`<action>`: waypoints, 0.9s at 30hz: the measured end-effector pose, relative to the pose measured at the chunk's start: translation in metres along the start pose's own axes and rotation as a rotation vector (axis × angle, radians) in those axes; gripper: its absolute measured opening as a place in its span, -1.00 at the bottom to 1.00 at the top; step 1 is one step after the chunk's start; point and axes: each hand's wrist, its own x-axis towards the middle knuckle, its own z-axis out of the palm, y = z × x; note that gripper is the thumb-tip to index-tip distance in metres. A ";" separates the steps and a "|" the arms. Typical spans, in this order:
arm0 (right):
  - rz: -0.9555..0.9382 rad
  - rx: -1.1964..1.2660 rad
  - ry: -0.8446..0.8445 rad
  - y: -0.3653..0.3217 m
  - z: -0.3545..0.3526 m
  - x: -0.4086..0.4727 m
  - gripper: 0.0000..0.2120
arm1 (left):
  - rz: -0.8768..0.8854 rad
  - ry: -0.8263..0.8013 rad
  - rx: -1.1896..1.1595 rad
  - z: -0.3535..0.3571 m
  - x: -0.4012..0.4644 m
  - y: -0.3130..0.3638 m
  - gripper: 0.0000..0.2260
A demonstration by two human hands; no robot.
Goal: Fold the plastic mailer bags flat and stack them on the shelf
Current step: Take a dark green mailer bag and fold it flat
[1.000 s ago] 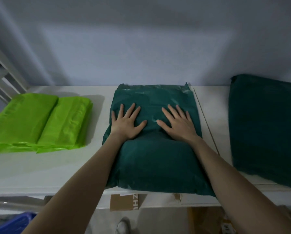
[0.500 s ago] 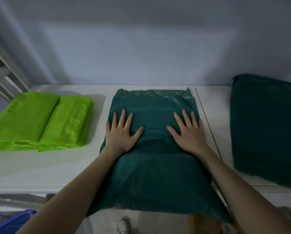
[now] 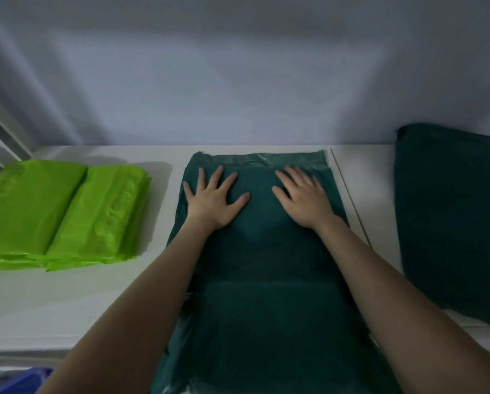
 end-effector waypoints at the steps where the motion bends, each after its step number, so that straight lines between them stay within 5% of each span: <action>1: 0.059 -0.021 -0.018 0.010 -0.003 0.002 -0.47 | -0.036 -0.009 0.008 -0.002 0.001 -0.005 -0.32; 4: 0.093 -0.084 -0.074 0.025 -0.008 0.002 -0.43 | -0.099 -0.007 0.015 -0.003 0.003 -0.011 -0.19; 7: 0.133 0.030 0.063 0.024 -0.007 -0.001 -0.45 | -0.163 0.052 -0.087 -0.003 0.005 -0.011 -0.20; 12: 0.185 -0.006 0.260 0.029 -0.022 -0.016 -0.51 | -0.179 0.163 -0.570 -0.022 -0.001 -0.017 -0.46; 15: 0.221 -0.055 0.266 0.034 -0.034 -0.035 -0.53 | -0.056 0.270 -0.453 -0.038 -0.017 -0.031 -0.56; 20: 0.460 0.383 0.110 0.046 -0.047 -0.061 -0.74 | -0.287 0.165 -0.335 -0.055 -0.037 -0.049 -0.56; 22: 0.570 0.569 0.069 0.042 -0.050 -0.065 -0.69 | -0.375 0.085 -0.307 -0.057 -0.043 -0.052 -0.60; 24: 0.681 0.752 0.045 0.036 -0.053 -0.068 -0.64 | -0.418 -0.005 -0.338 -0.058 -0.049 -0.052 -0.72; 27: 0.755 0.839 0.045 0.032 -0.052 -0.068 -0.84 | -0.490 -0.003 -0.495 -0.052 -0.050 -0.050 -0.81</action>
